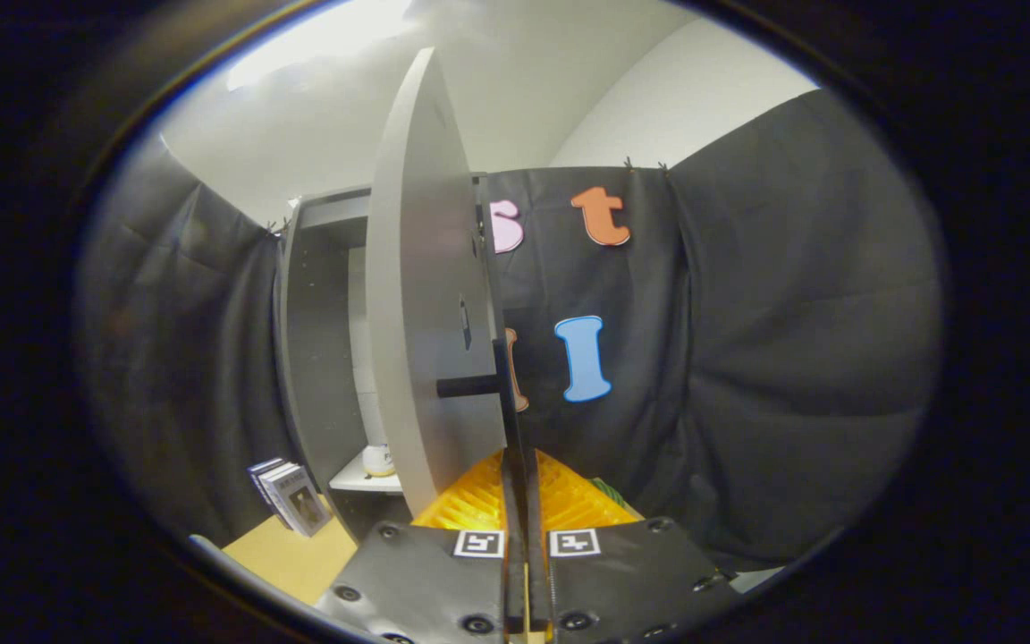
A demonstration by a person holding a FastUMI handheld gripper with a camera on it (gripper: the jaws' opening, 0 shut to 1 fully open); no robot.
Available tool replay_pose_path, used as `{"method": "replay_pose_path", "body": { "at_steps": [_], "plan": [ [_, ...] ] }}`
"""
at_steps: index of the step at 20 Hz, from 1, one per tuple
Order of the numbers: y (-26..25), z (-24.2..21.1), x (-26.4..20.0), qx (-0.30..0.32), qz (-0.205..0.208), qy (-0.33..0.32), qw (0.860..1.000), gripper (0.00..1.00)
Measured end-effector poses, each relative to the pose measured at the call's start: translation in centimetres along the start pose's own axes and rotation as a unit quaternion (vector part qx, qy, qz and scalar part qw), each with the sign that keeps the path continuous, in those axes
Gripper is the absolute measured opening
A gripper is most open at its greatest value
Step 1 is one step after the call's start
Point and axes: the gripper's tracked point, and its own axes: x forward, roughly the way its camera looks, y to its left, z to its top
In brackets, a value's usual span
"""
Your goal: Open the shoe cabinet door, grab the shoes and put them into the shoe cabinet, then close the shoe cabinet door.
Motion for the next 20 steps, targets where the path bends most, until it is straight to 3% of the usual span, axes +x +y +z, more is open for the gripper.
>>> {"method": "replay_pose_path", "body": {
  "at_steps": [7, 20],
  "plan": [
    [-5.8, 1.3, -2.1, 0.004, -0.075, -0.025, 0.997, 0.03],
    [-1.9, 2.5, -4.8, -0.039, -0.087, -0.063, 0.993, 0.04]
  ]
}}
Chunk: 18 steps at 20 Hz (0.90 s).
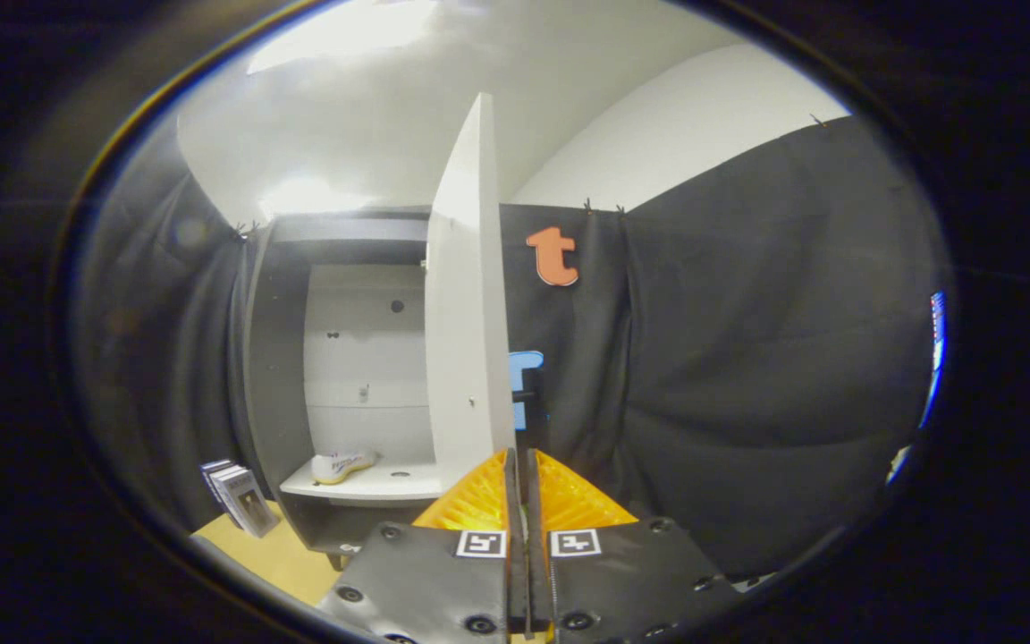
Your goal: Open the shoe cabinet door, grab the shoes and put them into the shoe cabinet, then close the shoe cabinet door.
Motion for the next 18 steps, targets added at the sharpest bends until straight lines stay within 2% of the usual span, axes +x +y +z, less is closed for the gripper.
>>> {"method": "replay_pose_path", "body": {
  "at_steps": [6, 10, 14, 18],
  "plan": [
    [6.2, -2.5, -0.5, -0.006, 0.032, 0.023, 0.999, 0.04],
    [11.3, -6.4, -0.4, 0.004, 0.07, 0.061, 0.996, 0.11],
    [15.1, -12.2, -0.3, 0.017, 0.088, 0.126, 0.988, 0.17],
    [17.0, -19.8, -0.3, 0.047, 0.084, 0.209, 0.973, 0.21]
  ]
}}
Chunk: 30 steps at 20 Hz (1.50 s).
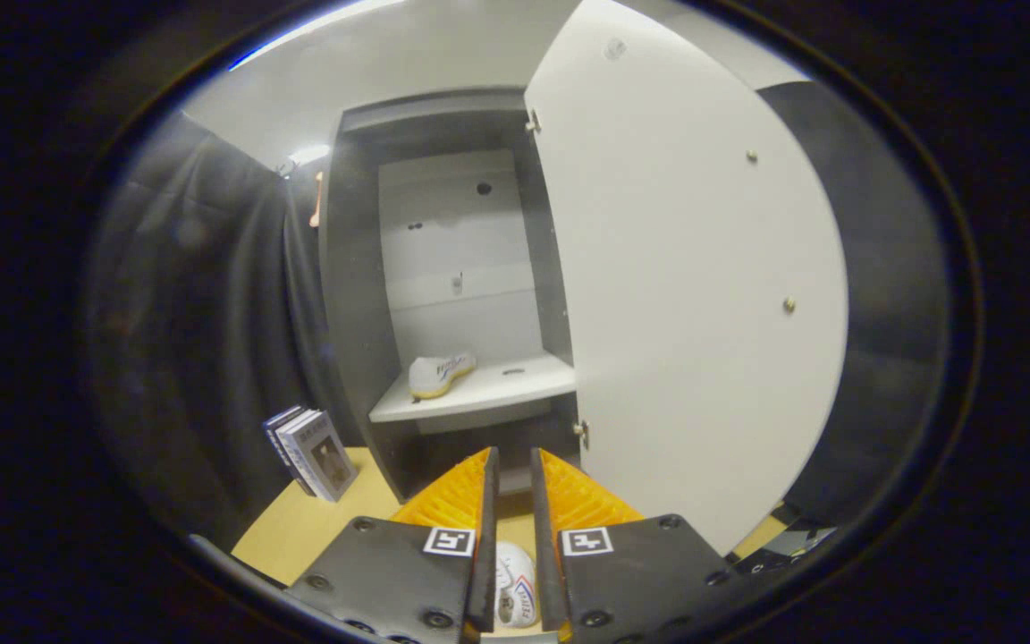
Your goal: Open the shoe cabinet door, grab the shoes and put them into the shoe cabinet, then close the shoe cabinet door.
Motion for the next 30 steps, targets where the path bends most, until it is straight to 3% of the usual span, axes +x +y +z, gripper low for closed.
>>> {"method": "replay_pose_path", "body": {
  "at_steps": [3, 11, 25, 30],
  "plan": [
    [0.2, -6.4, 1.8, 0.019, -0.002, 0.074, 0.997, 0.28],
    [2.1, -18.9, 3.3, 0.004, 0.009, 0.187, 0.982, 0.28],
    [1.1, -31.4, 4.7, -0.042, 0.008, 0.302, 0.952, 0.28],
    [1.0, -33.5, 5.2, -0.049, 0.01, 0.308, 0.95, 0.27]
  ]
}}
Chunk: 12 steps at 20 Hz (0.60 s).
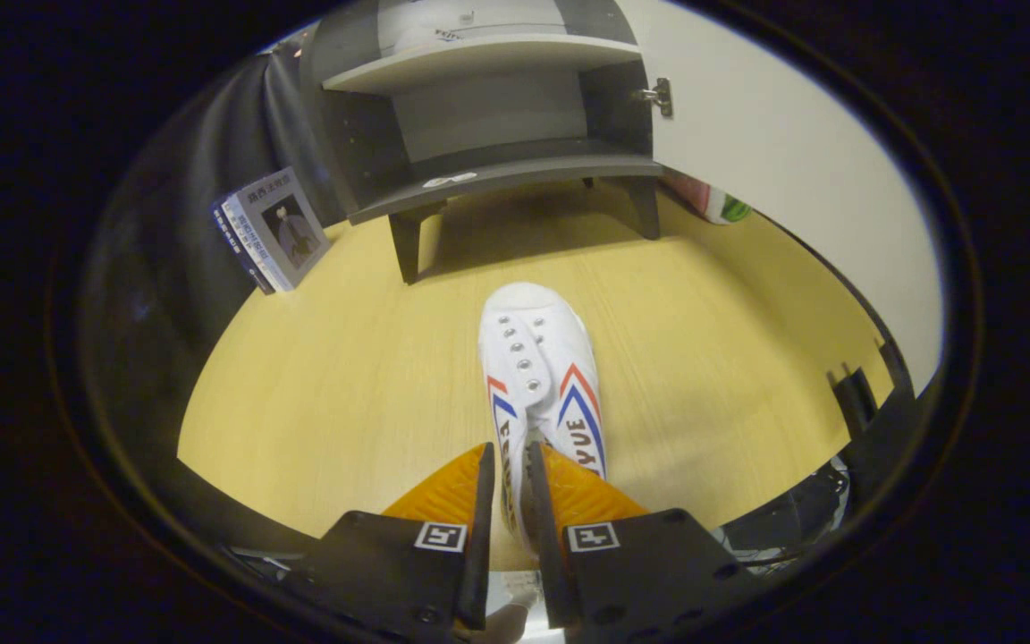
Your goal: Open the shoe cabinet door, grab the shoes and put them into the shoe cabinet, then close the shoe cabinet door.
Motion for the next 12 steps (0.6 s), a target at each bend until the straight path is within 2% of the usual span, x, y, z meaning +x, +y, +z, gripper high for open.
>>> {"method": "replay_pose_path", "body": {
  "at_steps": [12],
  "plan": [
    [0.6, 0.5, 2.9, -0.017, 0.002, -0.067, 0.998, 0.27]
  ]
}}
